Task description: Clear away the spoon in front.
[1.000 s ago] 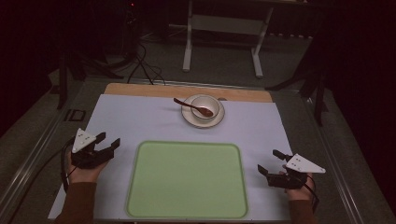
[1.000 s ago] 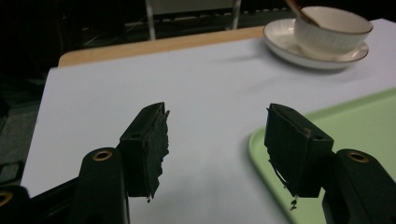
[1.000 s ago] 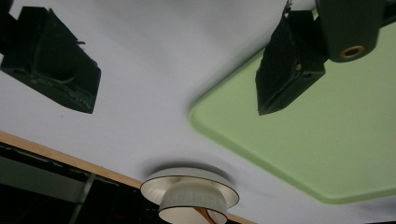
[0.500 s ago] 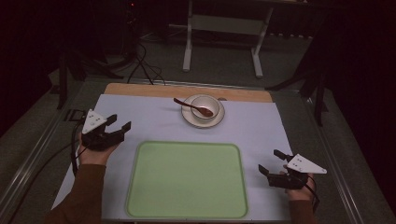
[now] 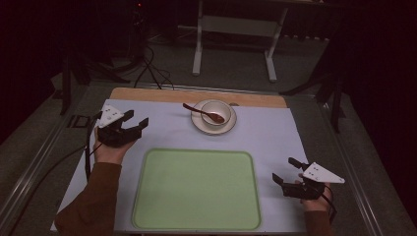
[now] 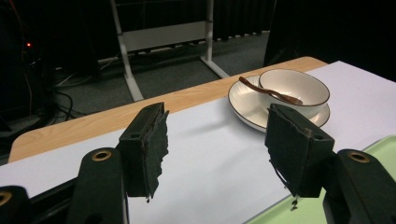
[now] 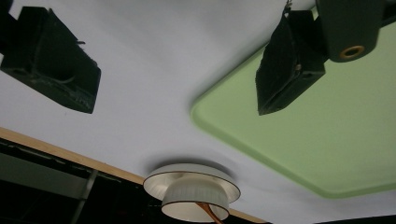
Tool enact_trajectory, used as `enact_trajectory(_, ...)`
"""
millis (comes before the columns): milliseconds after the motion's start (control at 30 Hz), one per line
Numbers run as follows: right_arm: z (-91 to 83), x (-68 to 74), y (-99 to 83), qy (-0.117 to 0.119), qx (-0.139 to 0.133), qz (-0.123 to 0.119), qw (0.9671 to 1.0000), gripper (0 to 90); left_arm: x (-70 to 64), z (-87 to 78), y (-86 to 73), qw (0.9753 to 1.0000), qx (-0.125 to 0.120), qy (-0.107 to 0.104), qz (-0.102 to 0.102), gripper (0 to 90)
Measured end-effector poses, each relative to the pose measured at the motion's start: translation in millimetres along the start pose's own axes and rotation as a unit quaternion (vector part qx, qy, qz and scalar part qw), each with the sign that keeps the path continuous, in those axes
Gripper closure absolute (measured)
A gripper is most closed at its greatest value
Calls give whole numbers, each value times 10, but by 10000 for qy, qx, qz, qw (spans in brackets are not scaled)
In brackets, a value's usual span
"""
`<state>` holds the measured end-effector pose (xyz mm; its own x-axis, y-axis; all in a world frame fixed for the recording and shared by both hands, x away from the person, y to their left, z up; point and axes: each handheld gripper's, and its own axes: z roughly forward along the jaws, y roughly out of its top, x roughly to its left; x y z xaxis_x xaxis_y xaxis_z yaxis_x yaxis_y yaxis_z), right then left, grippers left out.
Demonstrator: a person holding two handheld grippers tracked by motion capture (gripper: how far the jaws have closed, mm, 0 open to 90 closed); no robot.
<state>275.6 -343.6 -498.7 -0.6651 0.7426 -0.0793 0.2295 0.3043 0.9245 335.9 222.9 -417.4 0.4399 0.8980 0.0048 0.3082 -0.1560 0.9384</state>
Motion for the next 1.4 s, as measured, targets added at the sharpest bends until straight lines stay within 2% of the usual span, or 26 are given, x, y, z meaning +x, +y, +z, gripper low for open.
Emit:
enact_trajectory(467, 0, 0, 0, 11, 0, -2, 10000, 139, -72, 265, 103, 9999, 42, -138, -23, 389)
enact_trajectory(800, 3, 1, 0, 25, 0, -5, 10000, 139, -121, 423, 170, 9997, 105, -191, 62, 386)
enact_trajectory(900, 4, 2, -1, 30, 3, -2, 10000, 139, -136, 481, 182, 9997, 129, -201, 45, 361)
enact_trajectory(1033, 11, 2, -1, 47, 10, -13, 10000, 139, -167, 538, 194, 9995, 160, -254, 125, 348)
enact_trajectory(1400, 19, 1, -3, 60, 28, -25, 10000, 139, -184, 713, 231, 9990, 170, -421, -32, 338)
